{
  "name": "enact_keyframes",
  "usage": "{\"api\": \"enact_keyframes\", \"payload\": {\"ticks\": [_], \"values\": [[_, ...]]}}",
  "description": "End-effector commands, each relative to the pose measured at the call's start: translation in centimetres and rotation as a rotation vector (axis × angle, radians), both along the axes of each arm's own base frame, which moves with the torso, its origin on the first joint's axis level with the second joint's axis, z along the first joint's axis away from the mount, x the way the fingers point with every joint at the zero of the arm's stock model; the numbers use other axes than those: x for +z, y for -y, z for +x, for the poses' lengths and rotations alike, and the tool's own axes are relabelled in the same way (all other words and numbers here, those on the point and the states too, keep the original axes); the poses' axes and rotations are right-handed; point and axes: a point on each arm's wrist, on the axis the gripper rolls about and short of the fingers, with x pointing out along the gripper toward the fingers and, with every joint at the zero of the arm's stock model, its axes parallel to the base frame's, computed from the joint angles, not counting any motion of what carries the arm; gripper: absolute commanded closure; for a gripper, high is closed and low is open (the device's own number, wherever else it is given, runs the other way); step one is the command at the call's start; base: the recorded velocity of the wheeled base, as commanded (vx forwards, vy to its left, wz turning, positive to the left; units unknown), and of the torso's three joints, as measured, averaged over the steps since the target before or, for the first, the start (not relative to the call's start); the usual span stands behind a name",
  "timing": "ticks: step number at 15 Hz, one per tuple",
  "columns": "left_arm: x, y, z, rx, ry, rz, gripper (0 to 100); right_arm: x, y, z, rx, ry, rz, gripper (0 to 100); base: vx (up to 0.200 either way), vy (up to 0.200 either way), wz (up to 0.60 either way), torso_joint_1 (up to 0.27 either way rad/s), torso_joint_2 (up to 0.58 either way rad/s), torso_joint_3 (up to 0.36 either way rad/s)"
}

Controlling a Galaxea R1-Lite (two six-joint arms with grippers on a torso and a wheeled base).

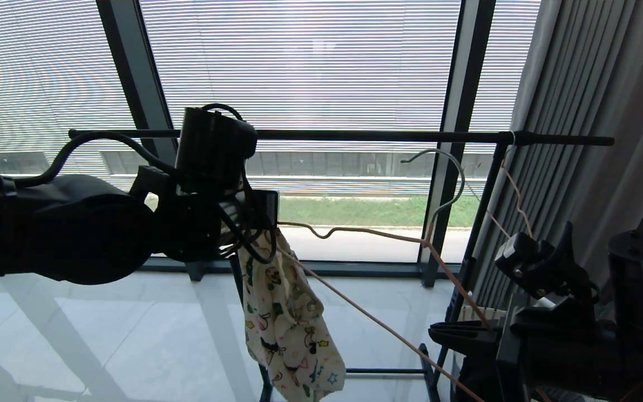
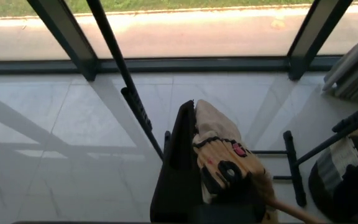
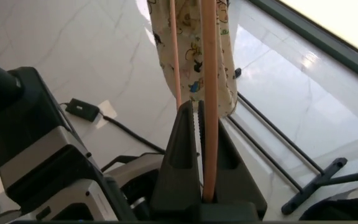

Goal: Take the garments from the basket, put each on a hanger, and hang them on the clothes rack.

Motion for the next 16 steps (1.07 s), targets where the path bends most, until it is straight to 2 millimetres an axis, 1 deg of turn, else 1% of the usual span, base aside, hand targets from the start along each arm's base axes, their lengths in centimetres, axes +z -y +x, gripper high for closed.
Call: {"api": "enact_keyframes", "payload": {"ticks": [1,5,6,9,12,14,16], "values": [[0.6,0.8,-0.9,-0.038,0.016,-0.012,100,-0.7,-0.9,0.9,-0.025,-0.003,-0.004,100,0.000,0.000,0.00,0.000,0.00,0.000],[1.5,3.2,-3.1,-0.149,0.034,-0.037,100,-1.2,-2.5,1.5,-0.007,-0.002,-0.004,100,0.000,0.000,0.00,0.000,0.00,0.000],[2.0,4.0,-4.2,-0.191,0.046,-0.050,100,-1.3,-3.0,2.0,-0.007,-0.001,-0.002,100,0.000,0.000,0.00,0.000,0.00,0.000],[3.5,5.4,-7.2,-0.311,0.071,-0.109,100,-1.5,-4.3,3.0,-0.010,0.006,0.004,100,0.000,0.000,0.00,0.000,0.00,0.000],[4.2,6.1,-8.7,-0.365,0.085,-0.125,100,-1.5,-5.1,3.7,-0.015,0.008,0.003,100,0.000,0.000,0.00,0.000,0.00,0.000],[4.5,6.3,-9.6,-0.392,0.091,-0.133,100,-1.6,-5.5,4.1,-0.063,0.026,-0.012,100,0.000,0.000,0.00,0.000,0.00,0.000],[4.5,6.3,-9.9,-0.400,0.092,-0.134,100,-1.6,-5.6,4.0,-0.080,0.033,-0.019,100,0.000,0.000,0.00,0.000,0.00,0.000]]}}
